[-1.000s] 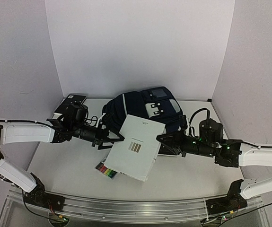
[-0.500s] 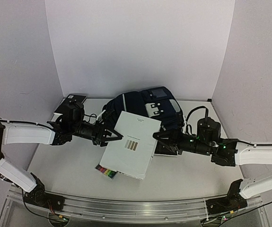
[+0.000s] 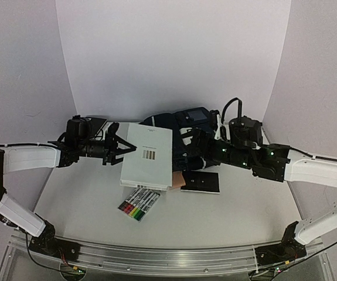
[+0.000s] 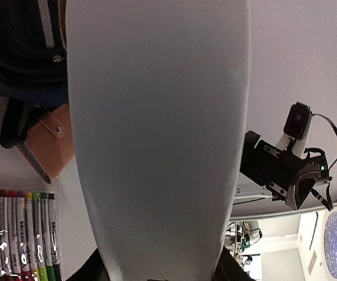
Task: Pack the student bag
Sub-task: Pick up the book from the center of the board.
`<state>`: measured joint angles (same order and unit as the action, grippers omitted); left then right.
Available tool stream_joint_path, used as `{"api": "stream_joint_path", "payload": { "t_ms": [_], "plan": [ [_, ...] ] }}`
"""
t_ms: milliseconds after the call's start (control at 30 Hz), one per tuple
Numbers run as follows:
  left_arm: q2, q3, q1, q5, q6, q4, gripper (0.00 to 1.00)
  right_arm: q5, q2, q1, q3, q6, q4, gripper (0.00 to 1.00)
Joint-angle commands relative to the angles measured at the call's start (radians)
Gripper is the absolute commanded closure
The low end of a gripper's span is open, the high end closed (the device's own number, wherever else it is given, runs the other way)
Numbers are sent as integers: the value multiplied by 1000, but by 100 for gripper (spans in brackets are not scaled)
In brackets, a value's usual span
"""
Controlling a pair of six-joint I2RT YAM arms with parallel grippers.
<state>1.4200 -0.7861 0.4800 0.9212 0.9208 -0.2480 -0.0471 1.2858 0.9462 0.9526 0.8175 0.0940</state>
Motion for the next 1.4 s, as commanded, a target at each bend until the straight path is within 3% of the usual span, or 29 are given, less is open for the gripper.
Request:
{"api": "stream_joint_path", "payload": {
  "t_ms": [0,333,667,867,1000,1167,1233,1367],
  "plan": [
    [-56,-128,-141,-20,-6,74,75,135,109,-6,198,-216,-165,2],
    [-14,-242,-455,-98,-87,287,74,269,599,-23,661,-553,-355,2],
    [-67,-265,-520,-177,-172,426,73,363,1014,-23,1150,-745,-447,2],
    [-115,-244,-523,-177,-188,444,73,513,1210,-25,1314,-808,-467,3],
    [-164,-210,-523,-176,-179,450,72,596,1270,-32,1354,-809,-469,10],
    [-195,-207,-523,-154,-181,481,72,539,1322,-53,1411,-809,-470,20],
    [-204,-209,-523,-151,-183,493,72,518,1334,-60,1427,-809,-470,30],
    [-222,-199,-523,-143,-185,501,71,464,1322,-73,1425,-772,-467,68]
  ]
}}
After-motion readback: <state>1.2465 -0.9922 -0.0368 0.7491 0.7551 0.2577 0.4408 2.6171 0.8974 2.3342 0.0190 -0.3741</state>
